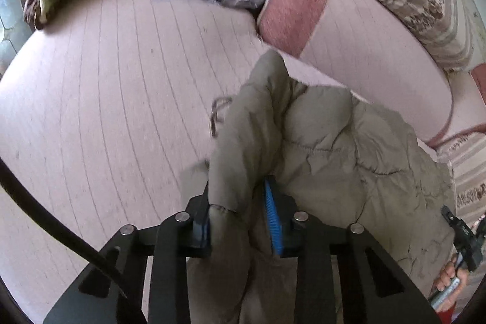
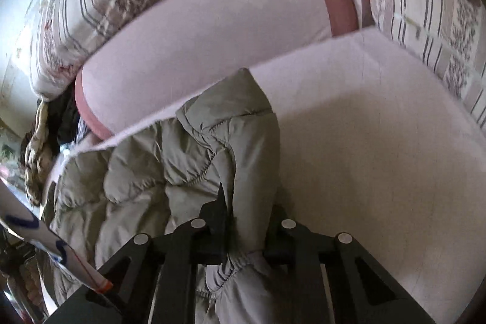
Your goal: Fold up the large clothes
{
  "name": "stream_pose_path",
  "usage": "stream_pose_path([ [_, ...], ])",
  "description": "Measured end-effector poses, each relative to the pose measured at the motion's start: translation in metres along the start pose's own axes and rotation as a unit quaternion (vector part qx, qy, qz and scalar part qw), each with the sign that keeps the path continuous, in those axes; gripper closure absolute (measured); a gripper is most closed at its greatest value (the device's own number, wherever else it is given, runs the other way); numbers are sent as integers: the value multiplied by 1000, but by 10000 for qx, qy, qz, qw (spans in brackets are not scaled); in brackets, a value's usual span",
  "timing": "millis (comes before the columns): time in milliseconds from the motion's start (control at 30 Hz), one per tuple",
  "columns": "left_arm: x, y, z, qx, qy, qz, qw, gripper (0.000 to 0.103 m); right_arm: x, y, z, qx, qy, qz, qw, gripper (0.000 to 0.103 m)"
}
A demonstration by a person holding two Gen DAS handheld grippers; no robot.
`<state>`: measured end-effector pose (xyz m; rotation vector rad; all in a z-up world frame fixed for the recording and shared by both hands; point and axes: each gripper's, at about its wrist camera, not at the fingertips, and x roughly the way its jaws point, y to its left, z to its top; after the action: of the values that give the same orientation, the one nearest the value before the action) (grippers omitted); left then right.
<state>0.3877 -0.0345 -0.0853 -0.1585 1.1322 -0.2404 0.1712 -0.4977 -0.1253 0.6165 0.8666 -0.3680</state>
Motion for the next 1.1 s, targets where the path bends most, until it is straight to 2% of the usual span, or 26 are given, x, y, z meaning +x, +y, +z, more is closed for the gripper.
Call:
stream_pose_path([
  [167, 27, -13, 18, 109, -49, 638, 9979, 76, 28, 13, 18, -117, 3, -415, 9991, 86],
  [300, 58, -9, 27, 51, 1, 764, 9971, 73, 62, 7, 14, -68, 98, -579, 9982, 84],
  [500, 82, -7, 37, 43, -51, 991, 9951, 73, 89, -10, 10, 201, 216, -491, 9984, 70],
  [600, 81, -9, 40, 93, -98, 1169, 9931, 72, 93, -15, 10, 319, 233, -576, 9976, 54],
  [633, 75, -10, 39, 117, -152, 1256, 9919, 72, 93, -17, 10, 389, 238, -630, 9970, 44],
  [667, 69, -11, 38, 136, -212, 1306, 9911, 72, 91, -21, 11, 449, 223, -673, 9965, 38],
  [733, 43, -10, 31, 150, -410, 1307, 9905, 71, 77, -21, 9, 544, 106, -780, 9954, 37],
  [800, 12, -7, 20, 137, -646, 1323, 9890, 61, 55, -16, 5, 424, -90, -960, 9944, 36],
  [867, -20, -4, 5, 106, -909, 1272, 9876, 45, 32, -8, 1, 101, -289, -1159, 9928, 34],
  [933, -44, -1, -13, 103, -984, 1084, 9892, 38, 6, 0, -9, -278, -449, -1378, 9890, 33],
  [1100, -58, -15, -56, 242, -832, 783, 9932, 38, -41, 22, -45, -696, -706, -1287, 9867, 33],
])
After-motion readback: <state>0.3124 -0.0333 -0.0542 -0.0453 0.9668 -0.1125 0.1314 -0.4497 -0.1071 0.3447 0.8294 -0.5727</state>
